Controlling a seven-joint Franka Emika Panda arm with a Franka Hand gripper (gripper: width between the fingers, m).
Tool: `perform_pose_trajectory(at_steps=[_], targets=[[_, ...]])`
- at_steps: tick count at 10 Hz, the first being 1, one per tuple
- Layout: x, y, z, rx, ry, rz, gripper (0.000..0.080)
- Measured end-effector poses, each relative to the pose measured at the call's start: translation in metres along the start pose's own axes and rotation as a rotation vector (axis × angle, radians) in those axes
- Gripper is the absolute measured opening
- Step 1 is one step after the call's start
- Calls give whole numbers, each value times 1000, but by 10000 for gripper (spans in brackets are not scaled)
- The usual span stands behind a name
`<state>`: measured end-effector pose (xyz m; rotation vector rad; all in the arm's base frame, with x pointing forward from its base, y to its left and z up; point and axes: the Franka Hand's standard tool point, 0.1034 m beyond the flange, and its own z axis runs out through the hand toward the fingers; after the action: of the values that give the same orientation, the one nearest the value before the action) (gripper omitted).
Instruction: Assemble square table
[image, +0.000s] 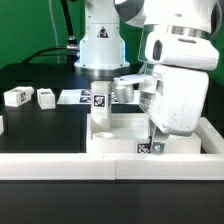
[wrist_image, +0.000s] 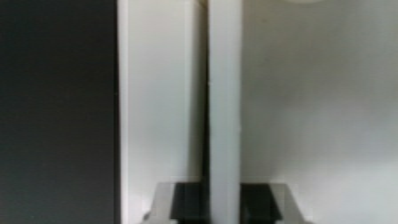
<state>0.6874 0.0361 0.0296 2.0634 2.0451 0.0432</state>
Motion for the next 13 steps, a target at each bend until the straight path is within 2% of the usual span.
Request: perform_pose_trajectory(at_steps=[8,9,11,13], targets=[[0,0,0,0,0,0,65],[1,0,-1,8,-3,9,65],[27,2,-4,19,1,62,65],[29,4,-5,62,-50,97,65]])
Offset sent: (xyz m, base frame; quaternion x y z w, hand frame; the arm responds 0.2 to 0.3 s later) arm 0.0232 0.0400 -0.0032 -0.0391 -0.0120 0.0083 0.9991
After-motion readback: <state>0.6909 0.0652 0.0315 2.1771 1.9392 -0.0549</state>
